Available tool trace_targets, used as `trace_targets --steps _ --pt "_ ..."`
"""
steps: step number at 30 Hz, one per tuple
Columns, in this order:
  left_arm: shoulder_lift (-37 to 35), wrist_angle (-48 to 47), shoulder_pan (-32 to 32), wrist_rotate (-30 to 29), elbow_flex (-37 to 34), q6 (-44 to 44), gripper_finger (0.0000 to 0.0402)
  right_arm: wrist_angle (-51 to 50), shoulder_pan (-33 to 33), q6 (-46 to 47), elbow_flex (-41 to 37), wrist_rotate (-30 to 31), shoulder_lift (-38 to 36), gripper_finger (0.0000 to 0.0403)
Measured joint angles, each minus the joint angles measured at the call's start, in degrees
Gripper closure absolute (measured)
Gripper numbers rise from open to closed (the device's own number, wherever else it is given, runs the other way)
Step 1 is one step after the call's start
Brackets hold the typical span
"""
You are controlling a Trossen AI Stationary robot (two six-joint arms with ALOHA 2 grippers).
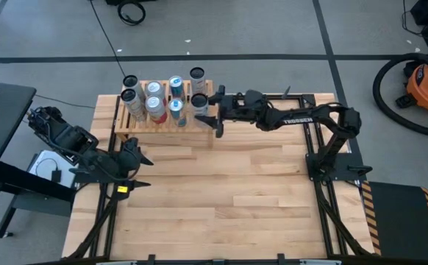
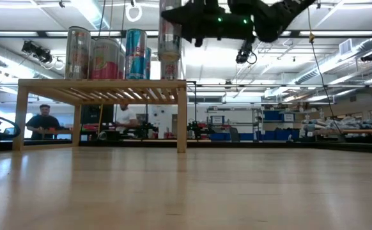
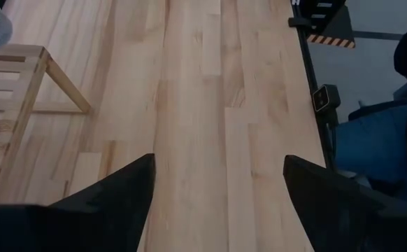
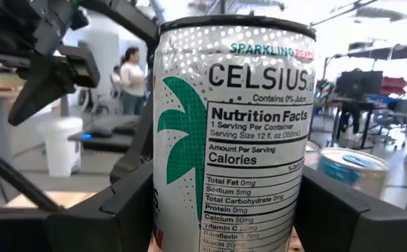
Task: Place canned beverage on shelf
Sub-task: Put the white pink soda can on the shelf aligned with the other white pink soda can
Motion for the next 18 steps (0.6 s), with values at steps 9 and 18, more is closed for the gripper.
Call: trace_targets --steps 9,18 --pt "0.04 0.07 0.04 -0.95 0.00 0.42 0.0086 6.37 -1.35 -0.37 -5.92 -2.04 0.12 0.0128" --pt "0.07 0.14 0.04 -1.16 -0.01 0.44 0.0086 9.08 -2.42 0.31 -5.83 -4.06 1.84 0.0128"
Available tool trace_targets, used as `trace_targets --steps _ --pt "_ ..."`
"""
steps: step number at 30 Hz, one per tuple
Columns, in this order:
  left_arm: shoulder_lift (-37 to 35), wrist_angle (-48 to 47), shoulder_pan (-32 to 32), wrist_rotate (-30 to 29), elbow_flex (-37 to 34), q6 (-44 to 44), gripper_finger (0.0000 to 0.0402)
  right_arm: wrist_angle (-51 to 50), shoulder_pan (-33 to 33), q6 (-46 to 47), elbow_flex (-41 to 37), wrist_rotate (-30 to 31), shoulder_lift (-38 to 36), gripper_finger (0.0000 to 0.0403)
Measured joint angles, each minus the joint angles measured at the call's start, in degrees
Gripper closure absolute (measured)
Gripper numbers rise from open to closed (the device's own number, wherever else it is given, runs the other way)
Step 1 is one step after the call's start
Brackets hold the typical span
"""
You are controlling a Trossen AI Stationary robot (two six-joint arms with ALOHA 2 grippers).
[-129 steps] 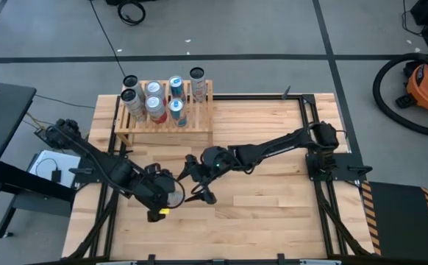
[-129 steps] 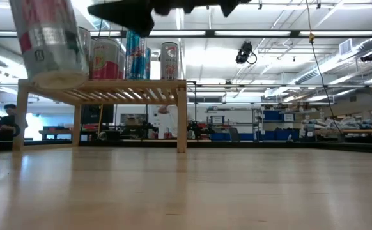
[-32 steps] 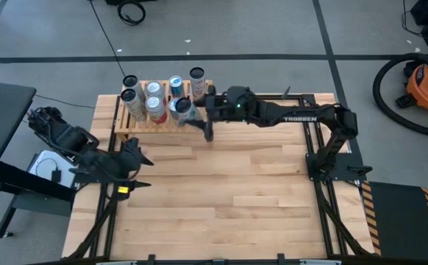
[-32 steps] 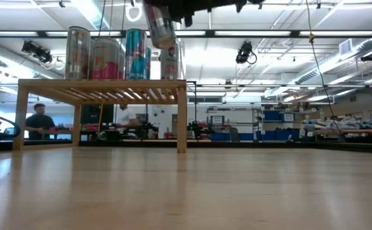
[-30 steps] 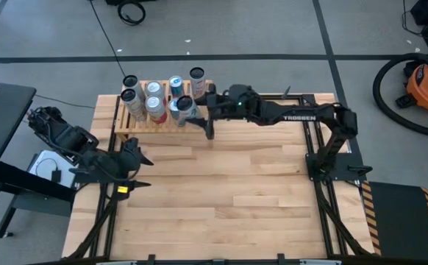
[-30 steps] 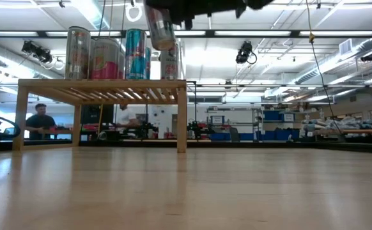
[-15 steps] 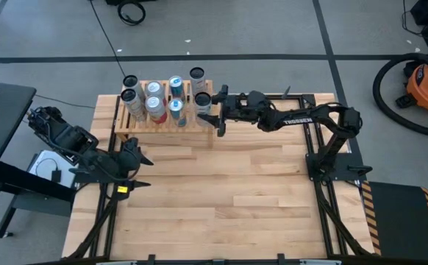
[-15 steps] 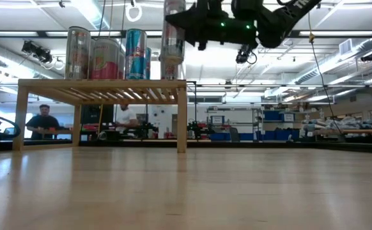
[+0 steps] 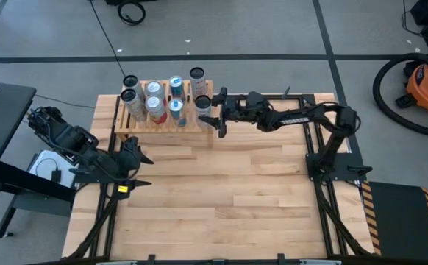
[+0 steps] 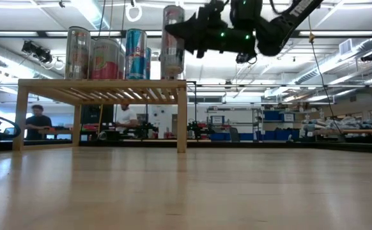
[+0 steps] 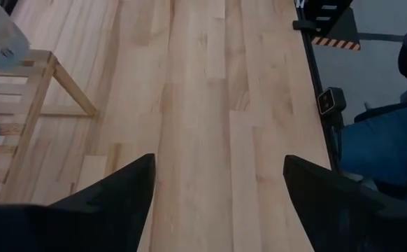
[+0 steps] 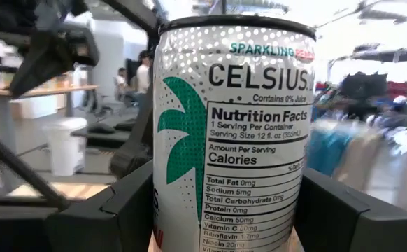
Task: Place canned beverage on shelf
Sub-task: Put the white pink soda can on the shelf aligned with the other white pink soda can
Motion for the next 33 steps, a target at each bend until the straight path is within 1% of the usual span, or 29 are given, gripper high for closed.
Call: trace_targets --steps 4,7,9,16,21,26,33 --pt "0.00 0.25 0.00 0.01 -0.01 -0.01 0.0086 4.75 0.04 1.73 -0.16 -0.74 4.31 0.0128" --pt "0.00 0.29 0.00 0.02 -0.01 -0.04 0.0086 8.34 -0.35 1.98 0.33 -1.30 4.63 0.0128" --pt "0.00 0.28 0.00 0.02 -0.01 -0.04 0.0086 8.74 -0.92 2.41 1.08 -2.57 4.55 0.0128" --pt "0.00 0.27 0.00 0.02 -0.01 0.00 0.0086 5.05 -2.86 2.35 1.53 -3.41 5.07 0.0128" --pt "0.00 0.30 0.00 0.02 -0.01 0.02 0.0086 4.42 -4.48 2.33 1.53 -7.48 5.07 0.0127" --pt "0.00 0.31 0.00 0.03 -0.01 0.02 0.0086 2.80 -5.23 2.23 1.53 -8.70 5.05 0.0120" --pt "0.00 0.35 0.00 0.04 -0.01 0.02 0.0086 2.38 -5.35 2.21 1.55 -7.90 5.03 0.0111"
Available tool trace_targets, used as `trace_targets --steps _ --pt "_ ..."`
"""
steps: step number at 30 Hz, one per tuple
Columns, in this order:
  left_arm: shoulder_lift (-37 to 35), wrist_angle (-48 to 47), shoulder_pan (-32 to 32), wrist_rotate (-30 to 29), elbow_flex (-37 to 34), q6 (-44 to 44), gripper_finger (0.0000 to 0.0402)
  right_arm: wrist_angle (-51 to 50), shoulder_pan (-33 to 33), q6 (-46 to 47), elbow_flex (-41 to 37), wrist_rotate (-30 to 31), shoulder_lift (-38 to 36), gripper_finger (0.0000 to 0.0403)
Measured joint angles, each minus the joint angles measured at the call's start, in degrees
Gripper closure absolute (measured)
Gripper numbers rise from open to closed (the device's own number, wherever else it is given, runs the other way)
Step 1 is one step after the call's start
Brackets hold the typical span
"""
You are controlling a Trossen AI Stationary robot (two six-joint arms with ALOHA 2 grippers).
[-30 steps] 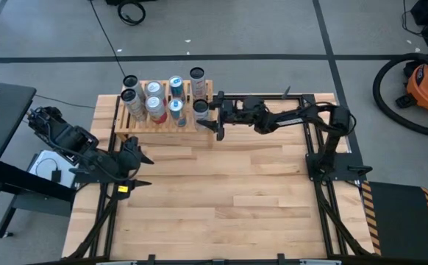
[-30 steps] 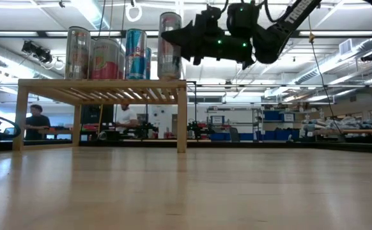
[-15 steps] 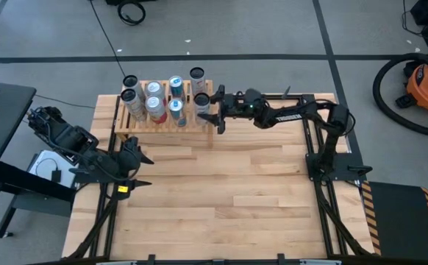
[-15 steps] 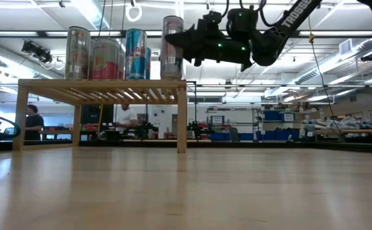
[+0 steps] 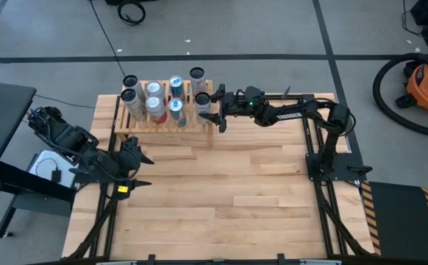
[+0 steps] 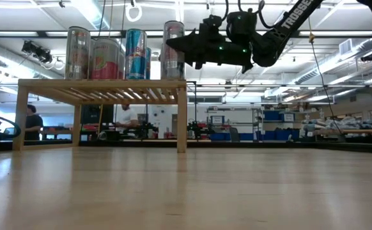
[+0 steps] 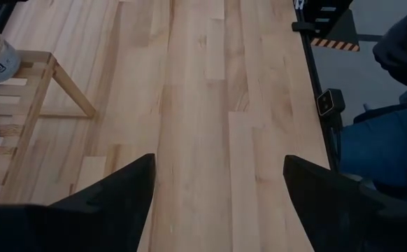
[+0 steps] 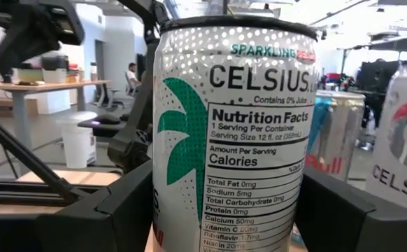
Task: Place canned beverage on shelf
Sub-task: Put the white pink soda can on the shelf aligned with the other white pink soda can
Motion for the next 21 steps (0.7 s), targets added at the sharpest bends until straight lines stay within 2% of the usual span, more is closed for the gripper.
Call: trace_targets --steps 10,21 --pt "0.00 0.00 0.00 0.00 0.00 0.02 0.0086 -1.01 0.09 -0.56 0.02 1.29 0.00 0.0109" --pt "0.00 0.00 0.01 0.02 0.00 0.08 0.0086 2.71 1.40 -2.11 0.17 5.10 -0.24 0.0084"
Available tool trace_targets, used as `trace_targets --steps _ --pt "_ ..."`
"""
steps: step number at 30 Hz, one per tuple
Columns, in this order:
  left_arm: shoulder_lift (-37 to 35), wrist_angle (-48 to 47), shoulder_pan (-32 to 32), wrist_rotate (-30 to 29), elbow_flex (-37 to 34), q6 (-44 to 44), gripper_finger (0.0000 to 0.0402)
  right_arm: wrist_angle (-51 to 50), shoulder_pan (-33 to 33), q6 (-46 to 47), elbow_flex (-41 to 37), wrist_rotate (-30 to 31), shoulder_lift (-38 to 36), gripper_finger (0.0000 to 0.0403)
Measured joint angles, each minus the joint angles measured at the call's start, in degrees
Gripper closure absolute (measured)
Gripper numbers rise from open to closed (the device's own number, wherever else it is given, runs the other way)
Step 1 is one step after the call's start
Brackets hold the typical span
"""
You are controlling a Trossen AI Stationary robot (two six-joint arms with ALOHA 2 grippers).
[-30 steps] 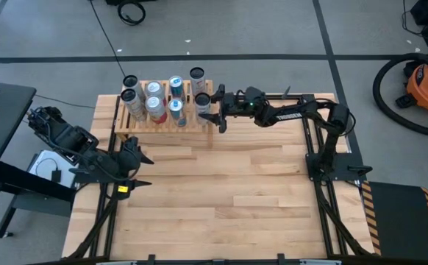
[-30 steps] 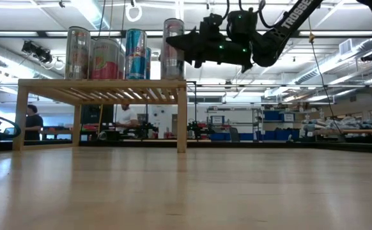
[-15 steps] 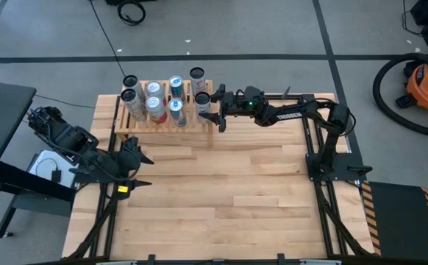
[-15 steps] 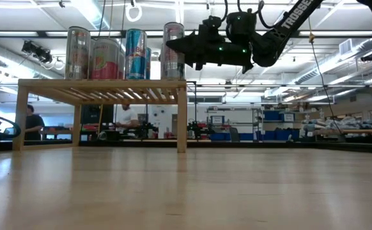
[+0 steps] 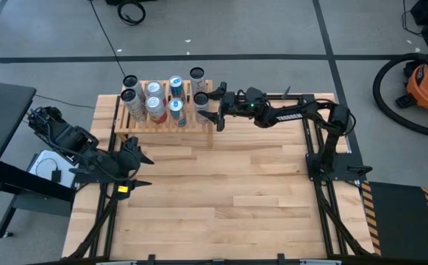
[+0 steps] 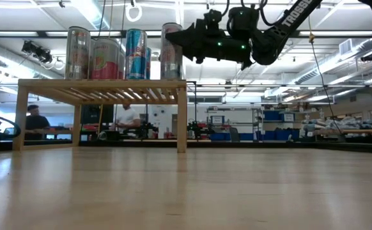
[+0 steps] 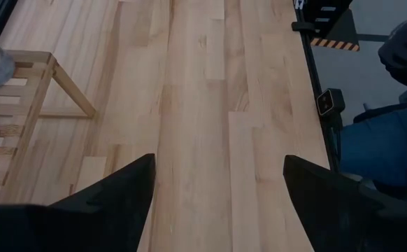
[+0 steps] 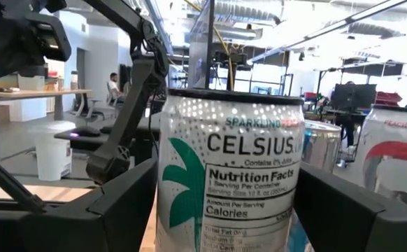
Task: Place canned beverage on shelf
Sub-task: Put the white pink soda can on the shelf aligned with the other white pink soda can, then return to Home Position
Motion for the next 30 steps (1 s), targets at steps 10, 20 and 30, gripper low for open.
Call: trace_targets --steps 10,20,30 --pt "0.00 0.00 -0.01 0.00 0.00 -0.01 0.0086 -0.37 0.06 -0.26 -0.06 0.45 0.02 0.0082" --pt "0.00 -0.04 0.13 -0.65 -0.02 -0.04 0.0086 0.99 -0.01 -0.21 -0.13 -1.39 -2.43 0.0082" --pt "-0.09 -0.04 0.16 -2.32 -0.02 2.87 0.0086 -2.03 -0.66 2.11 -0.13 -4.20 -8.72 0.0082"
